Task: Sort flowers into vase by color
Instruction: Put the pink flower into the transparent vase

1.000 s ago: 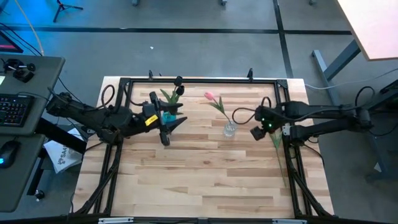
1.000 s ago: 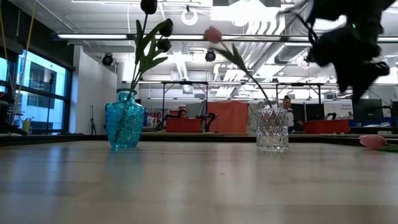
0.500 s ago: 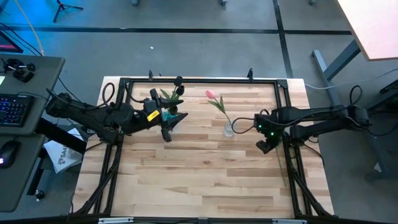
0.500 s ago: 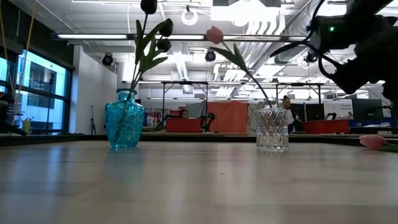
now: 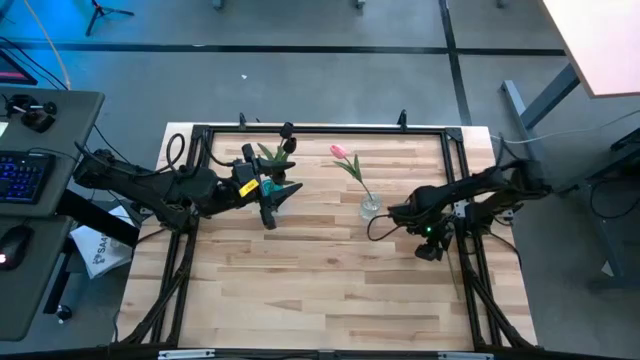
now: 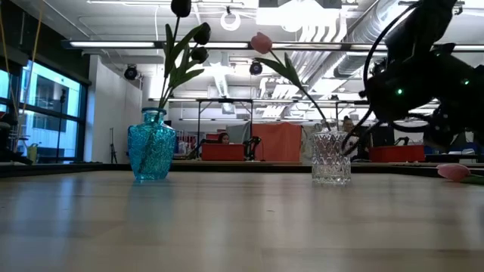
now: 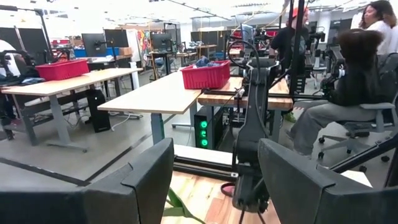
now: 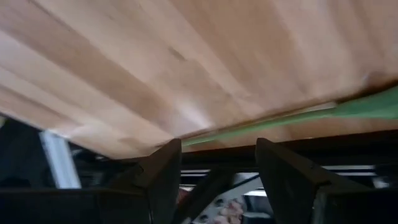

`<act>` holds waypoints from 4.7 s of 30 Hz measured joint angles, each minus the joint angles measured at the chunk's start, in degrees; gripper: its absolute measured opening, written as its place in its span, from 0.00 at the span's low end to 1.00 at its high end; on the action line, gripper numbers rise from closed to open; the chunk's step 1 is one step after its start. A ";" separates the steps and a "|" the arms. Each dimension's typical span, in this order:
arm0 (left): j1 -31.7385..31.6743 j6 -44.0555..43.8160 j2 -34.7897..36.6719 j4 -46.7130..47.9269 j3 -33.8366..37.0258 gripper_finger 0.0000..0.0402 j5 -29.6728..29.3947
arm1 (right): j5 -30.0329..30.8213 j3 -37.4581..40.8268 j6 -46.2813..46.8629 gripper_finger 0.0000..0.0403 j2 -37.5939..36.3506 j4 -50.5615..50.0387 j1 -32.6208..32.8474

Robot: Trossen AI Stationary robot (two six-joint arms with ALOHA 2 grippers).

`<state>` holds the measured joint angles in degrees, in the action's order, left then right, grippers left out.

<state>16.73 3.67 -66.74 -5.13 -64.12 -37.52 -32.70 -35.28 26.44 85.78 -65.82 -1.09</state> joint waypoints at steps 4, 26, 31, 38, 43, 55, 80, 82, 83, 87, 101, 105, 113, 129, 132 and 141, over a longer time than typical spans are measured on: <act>0.00 -0.51 -0.02 0.00 0.00 0.55 0.00 | 3.88 -1.47 -1.87 0.48 4.11 -1.22 0.96; 0.22 -2.61 0.00 3.91 0.02 0.55 0.02 | 7.10 -1.74 -6.07 0.47 11.68 4.53 10.41; 0.22 -3.49 0.00 4.91 0.02 0.55 0.02 | 5.53 -3.55 -8.77 0.47 11.29 5.35 12.48; 0.22 -3.63 0.00 5.52 0.02 0.55 0.02 | 4.21 -9.25 -5.10 0.47 9.22 7.18 15.48; 0.22 -4.08 -0.02 6.11 0.02 0.55 0.02 | 4.43 -14.59 -0.54 0.47 9.24 11.38 18.96; 0.24 -5.07 -0.04 6.99 0.02 0.55 0.02 | 21.42 -24.29 23.35 0.47 3.05 4.21 25.01; 0.24 -5.04 -0.04 7.04 0.02 0.55 0.02 | 33.26 6.26 92.03 0.47 -16.75 20.03 29.28; 0.22 -5.04 -0.04 7.04 0.02 0.55 0.02 | 35.32 6.29 92.78 0.47 -16.77 20.13 29.25; 0.22 -5.08 -0.04 7.04 0.02 0.55 0.02 | 35.75 6.29 93.12 0.47 -16.77 20.05 29.21; 0.22 -5.04 -0.04 7.02 0.02 0.55 0.02 | 35.83 6.29 93.10 0.45 -16.77 18.37 29.23; 0.22 -5.04 -0.01 6.94 0.02 0.55 1.54 | 39.04 5.78 85.48 0.02 -16.42 18.34 29.23; 0.24 -4.99 0.80 6.59 0.02 0.55 4.16 | 41.96 1.89 81.41 0.02 -17.54 16.73 29.23; 0.22 -0.92 3.91 3.78 0.02 0.55 3.96 | 70.36 -16.08 76.73 0.01 -24.87 -4.26 29.23; -0.59 -3.42 3.15 -3.83 0.02 0.55 11.19 | 84.82 -11.10 17.41 0.00 -37.09 41.61 20.55; -0.59 -3.44 3.17 -7.63 0.02 0.55 11.81 | 72.72 -4.52 1.47 0.00 -38.38 63.23 15.71; 0.51 -7.41 3.17 -11.79 0.02 0.55 11.93 | 51.77 -2.34 -16.15 0.00 -45.39 73.34 -1.78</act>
<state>17.24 -3.74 -63.57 -16.92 -64.10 -25.58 19.07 -37.63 10.29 40.39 7.51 -2.87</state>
